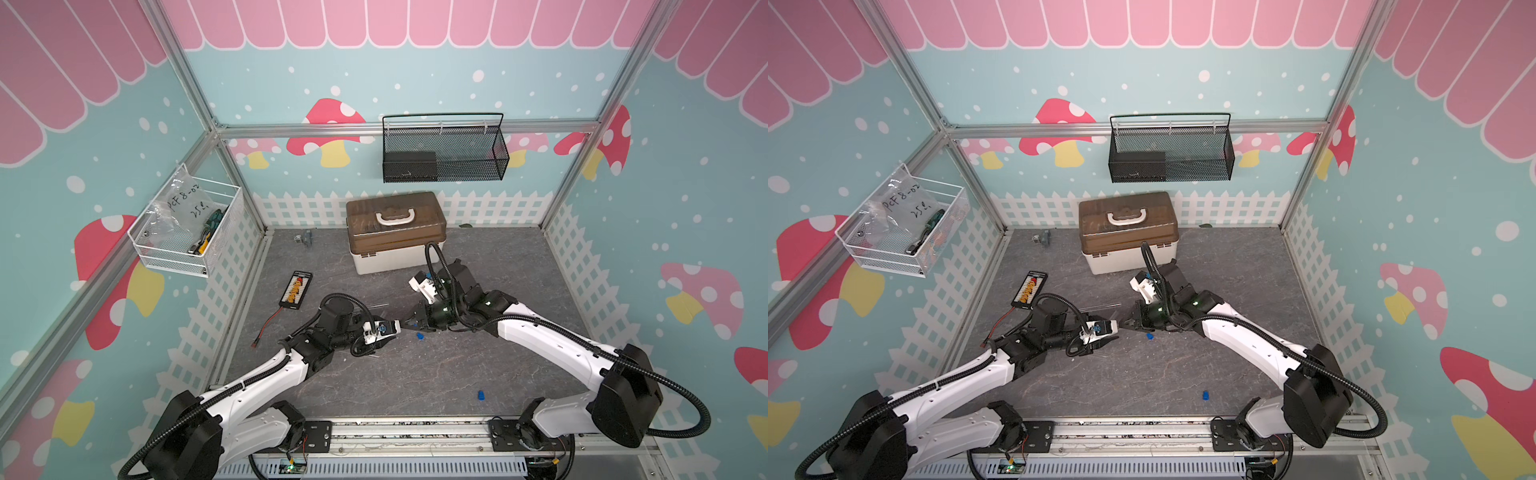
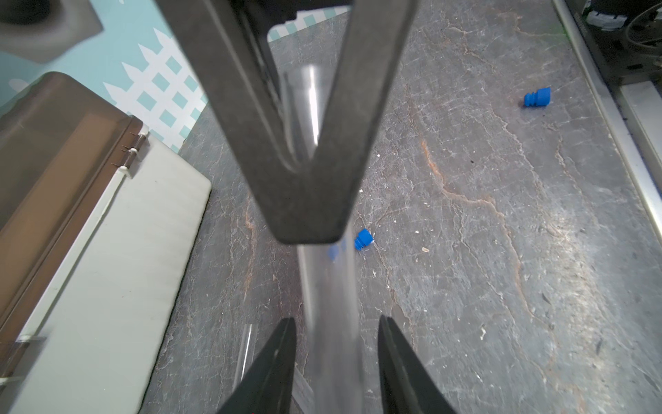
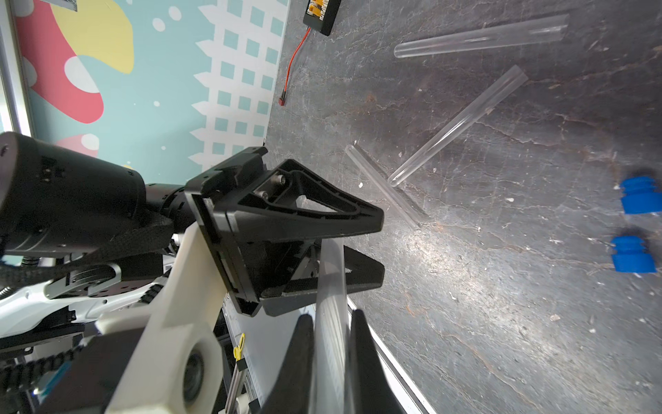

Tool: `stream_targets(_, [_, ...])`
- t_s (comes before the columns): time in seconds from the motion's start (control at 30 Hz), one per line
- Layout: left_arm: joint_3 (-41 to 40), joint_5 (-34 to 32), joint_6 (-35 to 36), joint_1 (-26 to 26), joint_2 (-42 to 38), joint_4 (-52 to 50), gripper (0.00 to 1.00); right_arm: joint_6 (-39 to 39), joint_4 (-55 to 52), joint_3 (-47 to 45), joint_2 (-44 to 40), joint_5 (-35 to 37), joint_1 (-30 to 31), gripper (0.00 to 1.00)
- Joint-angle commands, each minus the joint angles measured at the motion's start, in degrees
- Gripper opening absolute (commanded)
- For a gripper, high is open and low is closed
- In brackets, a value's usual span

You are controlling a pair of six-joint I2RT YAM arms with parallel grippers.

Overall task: Insert stoppers into test tubes
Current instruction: Pick up the test tube at the center of the board.

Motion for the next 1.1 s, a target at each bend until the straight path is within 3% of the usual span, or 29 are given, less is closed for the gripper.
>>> stream_targets(0.0, [-0.9,0.7,1.7,0.2,-0.5,0.5,0.37,1.4,1.1,-0.8,-0.9,-0.8,0.2,0.09])
stream_targets(0.4, [-0.5,0.9,1.7,0.2,-0.5,0.4,0.24,1.7,1.7,-0.9,-0.6,-1.1,0.2,0.09])
stream_targets(0.63, [-0.1,1.2,1.6,0.2,-0.7,0.3,0.11,2.0,1.9,-1.2,-0.9,-0.7,0.2,0.09])
stream_targets(0.7, [0.0,1.4,1.3,0.2,-0.7,0.2,0.07,2.1,1.9,-1.2,-1.1,-0.4,0.2,0.12])
stream_targets(0.8, [0.5,1.1,0.3,0.0,-0.4,0.4,0.01,1.7,2.2,-1.0,-2.3,0.6,0.1,0.28])
stream_targets(0.97, [0.9,-1.2,-3.8,-0.1,0.4,3.0,0.00,-0.1,0.9,-1.8,-7.3,6.5,-2.3,0.40])
stream_targets(1.07, [1.3,-3.7,-8.9,-0.5,1.4,6.1,0.00,-4.7,-9.2,-1.6,-11.5,18.7,-3.1,0.40])
